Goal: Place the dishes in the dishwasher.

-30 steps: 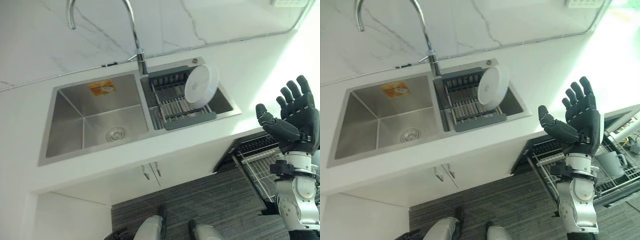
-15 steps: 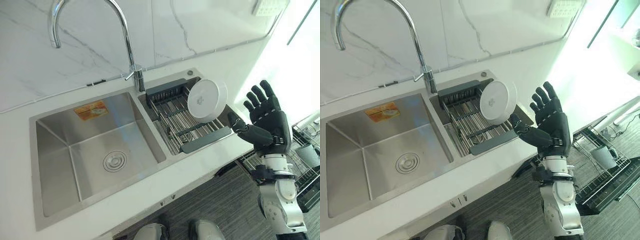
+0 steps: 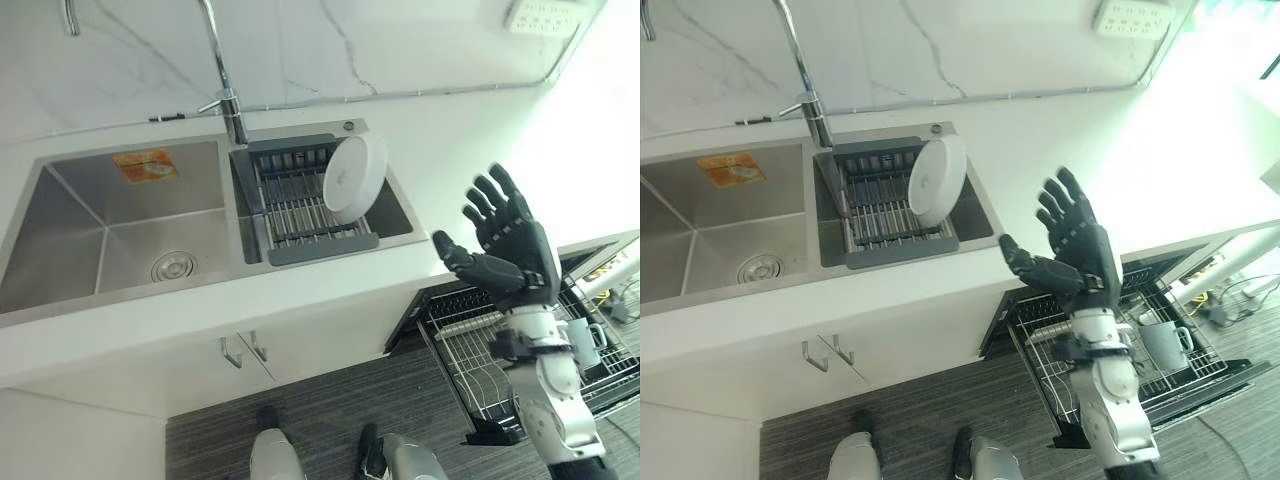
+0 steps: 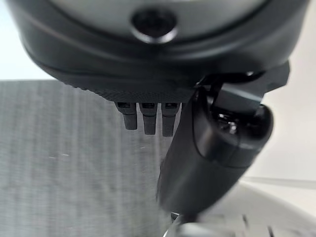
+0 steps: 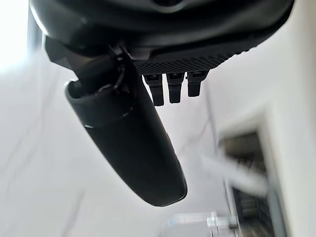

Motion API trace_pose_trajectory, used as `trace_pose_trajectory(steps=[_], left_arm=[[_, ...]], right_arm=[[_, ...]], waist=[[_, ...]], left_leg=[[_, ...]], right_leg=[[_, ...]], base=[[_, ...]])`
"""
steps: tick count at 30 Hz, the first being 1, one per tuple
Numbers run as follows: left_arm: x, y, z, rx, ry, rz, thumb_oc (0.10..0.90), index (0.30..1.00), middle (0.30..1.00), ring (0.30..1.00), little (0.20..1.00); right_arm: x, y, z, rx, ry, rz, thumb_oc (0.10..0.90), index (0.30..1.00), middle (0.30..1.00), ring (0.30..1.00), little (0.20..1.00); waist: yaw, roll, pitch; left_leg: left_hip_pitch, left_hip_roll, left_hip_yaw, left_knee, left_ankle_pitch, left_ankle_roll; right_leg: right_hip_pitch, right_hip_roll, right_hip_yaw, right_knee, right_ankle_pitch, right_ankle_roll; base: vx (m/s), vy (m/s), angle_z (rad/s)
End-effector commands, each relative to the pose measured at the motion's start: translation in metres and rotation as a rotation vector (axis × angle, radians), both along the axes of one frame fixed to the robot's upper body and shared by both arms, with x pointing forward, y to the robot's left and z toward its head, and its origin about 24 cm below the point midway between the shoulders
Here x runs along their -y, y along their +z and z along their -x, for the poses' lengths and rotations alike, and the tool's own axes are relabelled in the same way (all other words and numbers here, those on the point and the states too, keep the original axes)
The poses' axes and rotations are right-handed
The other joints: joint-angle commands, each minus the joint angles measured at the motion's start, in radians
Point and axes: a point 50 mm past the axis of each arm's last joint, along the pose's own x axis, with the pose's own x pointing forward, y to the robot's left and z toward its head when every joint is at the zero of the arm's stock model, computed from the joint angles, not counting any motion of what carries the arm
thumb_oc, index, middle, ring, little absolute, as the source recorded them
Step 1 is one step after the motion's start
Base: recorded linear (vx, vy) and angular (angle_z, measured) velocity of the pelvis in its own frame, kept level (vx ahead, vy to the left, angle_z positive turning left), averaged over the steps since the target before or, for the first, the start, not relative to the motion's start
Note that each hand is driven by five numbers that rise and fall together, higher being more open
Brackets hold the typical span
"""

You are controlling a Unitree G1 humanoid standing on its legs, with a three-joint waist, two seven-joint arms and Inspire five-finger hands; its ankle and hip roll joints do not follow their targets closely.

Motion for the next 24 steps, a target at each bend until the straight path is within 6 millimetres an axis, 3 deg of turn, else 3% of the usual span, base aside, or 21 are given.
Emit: trace_pose_trajectory(steps=[1,2,4,7,16,24], left_arm=[[0.011,-0.002,-0.004,0.010,-0.059,0.040,0.800,0.900,0.900,0.900,0.900],[0.009,-0.002,0.001,-0.004,-0.044,0.050,0.800,0.900,0.900,0.900,0.900],[0.006,-0.004,0.011,-0.032,-0.026,0.056,0.800,0.900,0.900,0.900,0.900],[0.007,-0.005,0.010,-0.040,-0.054,0.060,0.800,0.900,0.900,0.900,0.900],[0.009,-0.007,0.020,-0.077,-0.069,0.037,0.800,0.900,0.900,0.900,0.900],[0.008,-0.007,0.021,-0.119,-0.148,0.014,0.800,0.900,0.900,0.900,0.900]], right_arm=[[-0.015,0.067,-0.002,0.343,0.097,0.057,0.800,0.900,0.900,0.900,0.900],[-0.019,0.066,-0.004,0.342,0.114,0.055,0.800,0.900,0.900,0.900,0.900],[-0.027,0.065,-0.008,0.335,0.154,0.053,0.800,0.900,0.900,0.900,0.900],[-0.031,0.065,-0.006,0.329,0.167,0.061,0.800,0.900,0.900,0.900,0.900],[-0.036,0.062,-0.006,0.299,0.206,0.077,0.800,0.900,0.900,0.900,0.900],[-0.033,0.073,-0.016,0.290,0.200,0.096,0.800,0.900,0.900,0.900,0.900]], waist=[[0.032,0.077,-0.007],[0.037,0.079,-0.010],[0.030,0.079,-0.022],[0.023,0.072,-0.031],[0.051,0.052,-0.079],[0.083,0.027,-0.101]], left_leg=[[-0.045,-0.021,-0.076,0.007,-0.034,-0.016],[-0.059,-0.024,-0.103,0.007,-0.024,-0.017],[-0.060,-0.017,-0.073,0.007,-0.028,-0.006],[-0.054,0.001,-0.052,0.007,-0.032,-0.008],[0.012,-0.045,-0.059,0.007,-0.114,0.017],[0.053,-0.067,-0.093,0.007,-0.153,0.032]], right_leg=[[0.152,-0.042,0.066,-0.030,-0.139,0.126],[0.158,-0.028,0.086,-0.030,-0.147,0.122],[0.167,-0.009,0.103,-0.030,-0.166,0.114],[0.173,-0.011,0.099,-0.030,-0.173,0.115],[0.139,-0.089,0.043,-0.030,-0.151,0.150],[0.129,-0.109,0.031,-0.030,-0.138,0.162]], base=[[0.09,0.039,-0.36],[0.09,0.062,-0.41],[0.07,0.045,-0.64],[0.07,-0.009,-0.50],[0.11,0.033,-0.14],[0.10,-0.003,0.02]])
